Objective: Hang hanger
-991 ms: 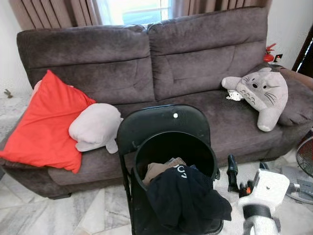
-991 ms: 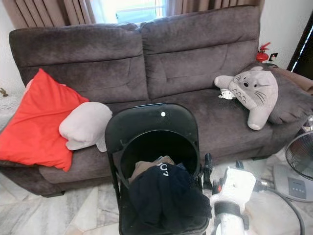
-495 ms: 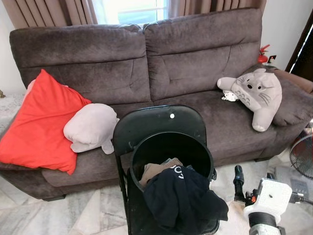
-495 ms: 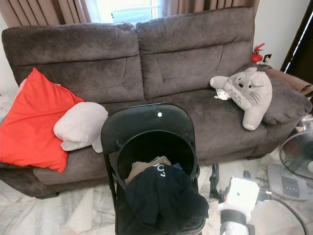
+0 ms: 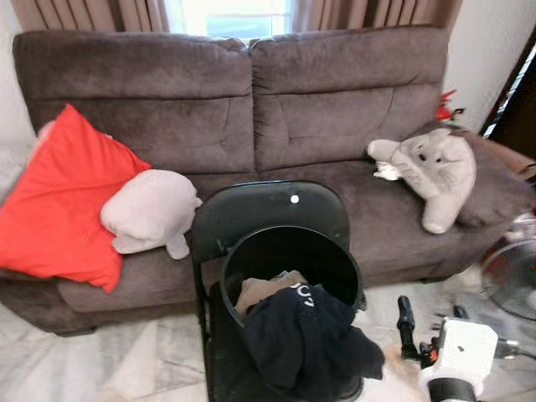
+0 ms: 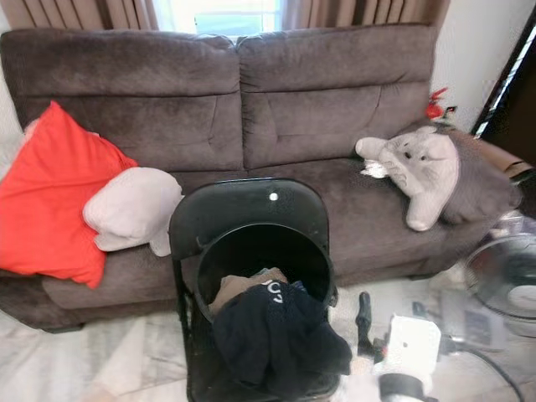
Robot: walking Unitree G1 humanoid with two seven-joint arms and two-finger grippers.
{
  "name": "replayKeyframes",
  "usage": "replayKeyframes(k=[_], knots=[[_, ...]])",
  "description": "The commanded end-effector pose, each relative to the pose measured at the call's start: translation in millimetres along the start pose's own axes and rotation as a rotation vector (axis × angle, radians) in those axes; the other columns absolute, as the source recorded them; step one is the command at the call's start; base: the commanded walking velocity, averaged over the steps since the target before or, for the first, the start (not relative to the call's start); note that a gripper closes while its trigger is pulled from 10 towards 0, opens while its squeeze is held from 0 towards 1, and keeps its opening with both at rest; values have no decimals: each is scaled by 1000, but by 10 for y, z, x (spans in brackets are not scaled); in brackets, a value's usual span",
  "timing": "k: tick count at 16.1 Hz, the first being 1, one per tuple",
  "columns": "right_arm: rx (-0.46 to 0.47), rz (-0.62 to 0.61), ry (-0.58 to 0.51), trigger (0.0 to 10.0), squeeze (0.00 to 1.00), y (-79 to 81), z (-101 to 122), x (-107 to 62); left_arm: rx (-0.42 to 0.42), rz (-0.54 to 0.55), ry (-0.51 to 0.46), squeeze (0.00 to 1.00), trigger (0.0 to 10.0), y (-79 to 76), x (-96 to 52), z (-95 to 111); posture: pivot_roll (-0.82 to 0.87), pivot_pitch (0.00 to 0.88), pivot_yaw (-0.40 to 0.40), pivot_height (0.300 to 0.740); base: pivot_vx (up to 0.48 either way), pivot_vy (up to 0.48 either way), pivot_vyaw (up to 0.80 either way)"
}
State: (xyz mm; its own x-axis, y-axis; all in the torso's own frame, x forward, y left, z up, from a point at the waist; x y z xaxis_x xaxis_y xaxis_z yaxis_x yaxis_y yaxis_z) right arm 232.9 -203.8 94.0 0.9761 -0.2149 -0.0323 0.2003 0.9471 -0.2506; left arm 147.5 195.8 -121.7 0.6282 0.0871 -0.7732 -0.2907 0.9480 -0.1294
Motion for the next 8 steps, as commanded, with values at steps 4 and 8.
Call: replayKeyframes(k=[4,8], knots=[[-16,-8,-2,10000,0,-69,43,-29,239,-94,-91,0,10000,-85,0,152,-52,0,-22,740,0,0,0],[-27,7,-10,10000,0,-41,73,-15,414,-329,-647,0,10000,-364,-139,1613,-56,0,-1,740,0,0,0]])
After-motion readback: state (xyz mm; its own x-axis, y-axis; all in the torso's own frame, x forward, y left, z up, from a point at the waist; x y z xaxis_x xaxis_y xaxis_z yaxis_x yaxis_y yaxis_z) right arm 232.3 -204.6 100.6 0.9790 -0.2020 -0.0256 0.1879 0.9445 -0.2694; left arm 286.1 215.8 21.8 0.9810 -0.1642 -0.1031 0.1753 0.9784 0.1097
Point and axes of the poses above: a point about 5 cm out from each wrist's last joint towards the gripper, its own x axis pointing out of the wrist towards the gripper, its own z axis along the axis of the wrist's last joint, y = z × x, the point moved 3 cm from there along x, pointing out of the wrist towards the gripper, and after that the axes turned 8 degrees about -x, right-handed, at the moved point
